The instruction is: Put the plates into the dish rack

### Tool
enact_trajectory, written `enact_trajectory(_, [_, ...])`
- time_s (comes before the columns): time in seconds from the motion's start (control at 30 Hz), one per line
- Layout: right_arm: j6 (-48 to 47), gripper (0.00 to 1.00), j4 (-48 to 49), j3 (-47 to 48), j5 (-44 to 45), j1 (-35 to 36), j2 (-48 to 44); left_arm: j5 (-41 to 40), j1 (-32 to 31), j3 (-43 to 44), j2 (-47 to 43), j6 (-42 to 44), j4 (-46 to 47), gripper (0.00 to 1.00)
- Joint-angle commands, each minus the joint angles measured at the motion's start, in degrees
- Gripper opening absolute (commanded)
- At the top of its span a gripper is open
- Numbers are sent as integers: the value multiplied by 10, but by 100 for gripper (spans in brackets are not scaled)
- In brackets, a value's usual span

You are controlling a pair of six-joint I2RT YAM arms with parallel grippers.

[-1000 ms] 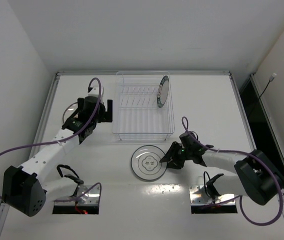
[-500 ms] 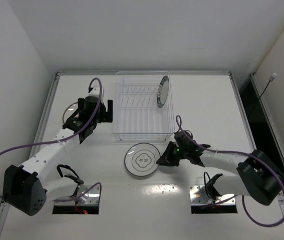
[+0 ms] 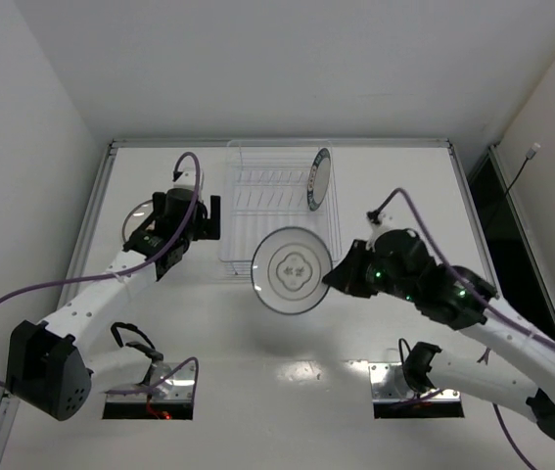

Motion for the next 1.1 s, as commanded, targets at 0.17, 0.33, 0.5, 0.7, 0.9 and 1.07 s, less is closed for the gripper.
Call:
enact_trajectory(0.17, [-279, 0, -110, 380, 402, -3, 217, -55, -4, 35, 19, -22, -3, 100])
enact_trajectory(0.33, [-402, 0, -101, 602, 516, -41, 411, -69, -4, 29, 4, -22, -3, 100])
enact_trajectory(0.5, [-429, 0, -109, 751, 504, -90, 565, -97, -4, 29, -8, -28, -3, 100])
enact_trajectory(0.7, [-431, 0, -95, 779, 479, -141, 674, -97, -4, 24, -8, -28, -3, 100])
enact_trajectory(0.9, [-424, 0, -76, 738, 460, -166, 714, -97, -4, 29, 8, -28, -3, 100])
enact_trajectory(1.07, [-413, 0, -76, 727, 436, -171, 741, -97, -4, 29, 8, -28, -3, 100])
